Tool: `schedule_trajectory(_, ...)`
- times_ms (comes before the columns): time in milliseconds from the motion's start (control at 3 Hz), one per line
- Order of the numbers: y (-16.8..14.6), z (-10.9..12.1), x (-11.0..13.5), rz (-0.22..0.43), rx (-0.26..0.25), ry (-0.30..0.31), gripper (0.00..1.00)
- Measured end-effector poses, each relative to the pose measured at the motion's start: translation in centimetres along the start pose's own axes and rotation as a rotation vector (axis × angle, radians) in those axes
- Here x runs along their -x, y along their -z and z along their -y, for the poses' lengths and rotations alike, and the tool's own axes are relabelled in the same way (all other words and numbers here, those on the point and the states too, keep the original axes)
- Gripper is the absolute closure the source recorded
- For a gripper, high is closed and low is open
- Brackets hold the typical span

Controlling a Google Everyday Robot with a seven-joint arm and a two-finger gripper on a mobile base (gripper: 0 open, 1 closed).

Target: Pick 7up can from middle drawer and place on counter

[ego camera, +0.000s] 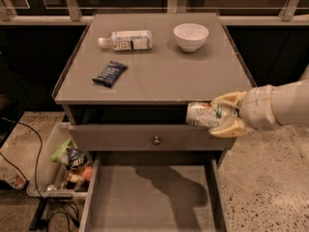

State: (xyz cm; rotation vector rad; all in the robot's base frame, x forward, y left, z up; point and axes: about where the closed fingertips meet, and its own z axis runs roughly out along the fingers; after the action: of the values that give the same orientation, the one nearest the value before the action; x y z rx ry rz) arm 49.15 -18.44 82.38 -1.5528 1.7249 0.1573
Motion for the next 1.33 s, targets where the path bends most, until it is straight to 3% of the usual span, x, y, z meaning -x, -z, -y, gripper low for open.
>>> schedule_trajectory(333,4.2,4.5,5.4,0.021,-0.080,0.102,1.00)
schedule_trajectory(1000,3.3,4.5,6.0,0.025,-0.081,0.126,1.00)
schedule_trajectory(1333,1.3,7.1,6.5,0.046,-0.109,0.115,1.00)
